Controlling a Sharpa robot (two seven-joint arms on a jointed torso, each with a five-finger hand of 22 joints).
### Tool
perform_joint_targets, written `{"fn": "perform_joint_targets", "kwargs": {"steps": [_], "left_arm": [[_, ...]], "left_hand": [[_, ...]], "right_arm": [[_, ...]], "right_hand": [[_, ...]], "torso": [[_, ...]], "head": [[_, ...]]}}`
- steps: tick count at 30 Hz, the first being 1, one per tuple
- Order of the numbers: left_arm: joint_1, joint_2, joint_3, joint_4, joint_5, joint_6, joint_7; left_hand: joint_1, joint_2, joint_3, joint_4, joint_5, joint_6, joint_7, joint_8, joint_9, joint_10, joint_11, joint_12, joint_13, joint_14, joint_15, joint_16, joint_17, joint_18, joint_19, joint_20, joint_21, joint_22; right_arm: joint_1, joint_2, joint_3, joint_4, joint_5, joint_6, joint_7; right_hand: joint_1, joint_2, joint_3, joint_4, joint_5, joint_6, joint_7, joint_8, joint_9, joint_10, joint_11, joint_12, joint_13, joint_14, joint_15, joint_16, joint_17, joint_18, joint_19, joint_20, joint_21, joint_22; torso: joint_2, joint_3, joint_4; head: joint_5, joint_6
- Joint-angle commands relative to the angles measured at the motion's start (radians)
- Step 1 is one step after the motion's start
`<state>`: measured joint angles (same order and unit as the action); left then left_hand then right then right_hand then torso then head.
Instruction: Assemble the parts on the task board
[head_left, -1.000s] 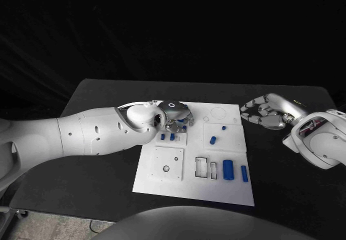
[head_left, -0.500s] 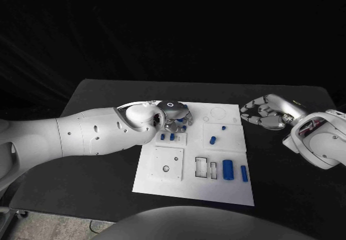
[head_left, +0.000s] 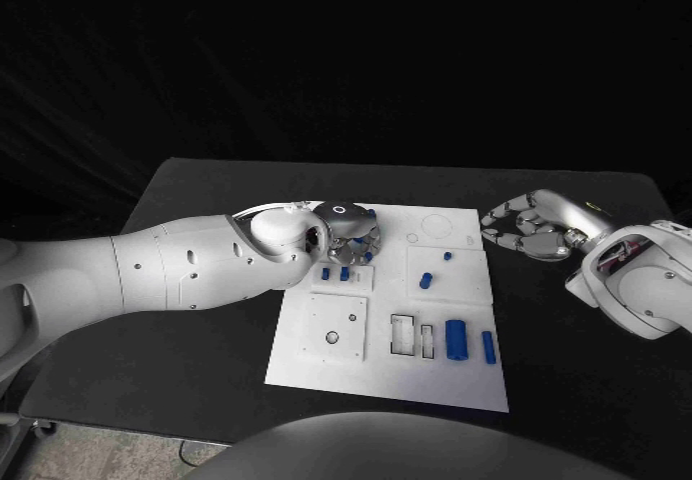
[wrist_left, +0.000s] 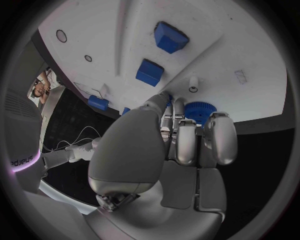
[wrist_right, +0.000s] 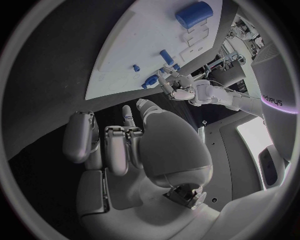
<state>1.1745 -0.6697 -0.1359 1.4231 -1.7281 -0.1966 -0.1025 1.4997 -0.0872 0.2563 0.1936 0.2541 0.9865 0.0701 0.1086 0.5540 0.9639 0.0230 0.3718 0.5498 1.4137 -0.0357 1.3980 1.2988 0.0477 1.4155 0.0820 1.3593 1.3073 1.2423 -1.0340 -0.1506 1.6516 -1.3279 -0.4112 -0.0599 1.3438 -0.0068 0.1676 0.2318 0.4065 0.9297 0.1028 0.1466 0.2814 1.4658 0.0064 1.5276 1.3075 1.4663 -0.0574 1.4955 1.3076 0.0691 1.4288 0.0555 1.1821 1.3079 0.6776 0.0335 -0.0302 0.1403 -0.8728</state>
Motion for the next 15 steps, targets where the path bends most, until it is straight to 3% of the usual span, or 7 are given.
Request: {"fn": "perform_joint_targets", "kwargs": {"steps": [1,15], "left_arm": [[-0.001,0.001,-0.001,-0.001,0.003,0.014,0.012],[-0.003,0.000,-0.002,-0.004,0.002,-0.048,0.038]], "left_hand": [[0.005,0.001,0.012,-0.005,-0.011,0.023,0.001,0.011,0.002,0.032,-0.004,-0.011,-0.014,-0.002,-0.007,-0.006,-0.012,0.004,0.009,-0.001,0.005,0.196],[0.007,0.008,0.040,-0.036,-0.007,0.081,0.003,0.015,-0.007,0.136,-0.006,-0.095,-0.100,0.000,-0.013,-0.026,-0.052,-0.003,0.030,-0.013,0.032,0.204]], "right_arm": [[-0.001,0.001,0.000,-0.001,-0.001,0.011,-0.004],[-0.002,0.001,0.000,-0.001,-0.001,0.013,-0.008]], "right_hand": [[0.001,-0.006,0.005,0.002,0.004,0.006,0.001,-0.005,-0.001,0.054,0.008,-0.005,0.219,0.083,0.006,-0.004,0.203,0.014,-0.008,0.001,-0.005,0.137],[0.001,-0.005,0.007,0.001,0.004,0.008,0.001,-0.004,-0.001,0.052,0.008,-0.007,0.217,0.082,0.006,-0.008,0.200,0.015,-0.010,0.002,-0.010,0.136]], "torso": [[0.000,0.0006,-0.0001],[0.000,0.0001,-0.0008]], "head": [[0.000,0.000],[0.000,0.000]]}}
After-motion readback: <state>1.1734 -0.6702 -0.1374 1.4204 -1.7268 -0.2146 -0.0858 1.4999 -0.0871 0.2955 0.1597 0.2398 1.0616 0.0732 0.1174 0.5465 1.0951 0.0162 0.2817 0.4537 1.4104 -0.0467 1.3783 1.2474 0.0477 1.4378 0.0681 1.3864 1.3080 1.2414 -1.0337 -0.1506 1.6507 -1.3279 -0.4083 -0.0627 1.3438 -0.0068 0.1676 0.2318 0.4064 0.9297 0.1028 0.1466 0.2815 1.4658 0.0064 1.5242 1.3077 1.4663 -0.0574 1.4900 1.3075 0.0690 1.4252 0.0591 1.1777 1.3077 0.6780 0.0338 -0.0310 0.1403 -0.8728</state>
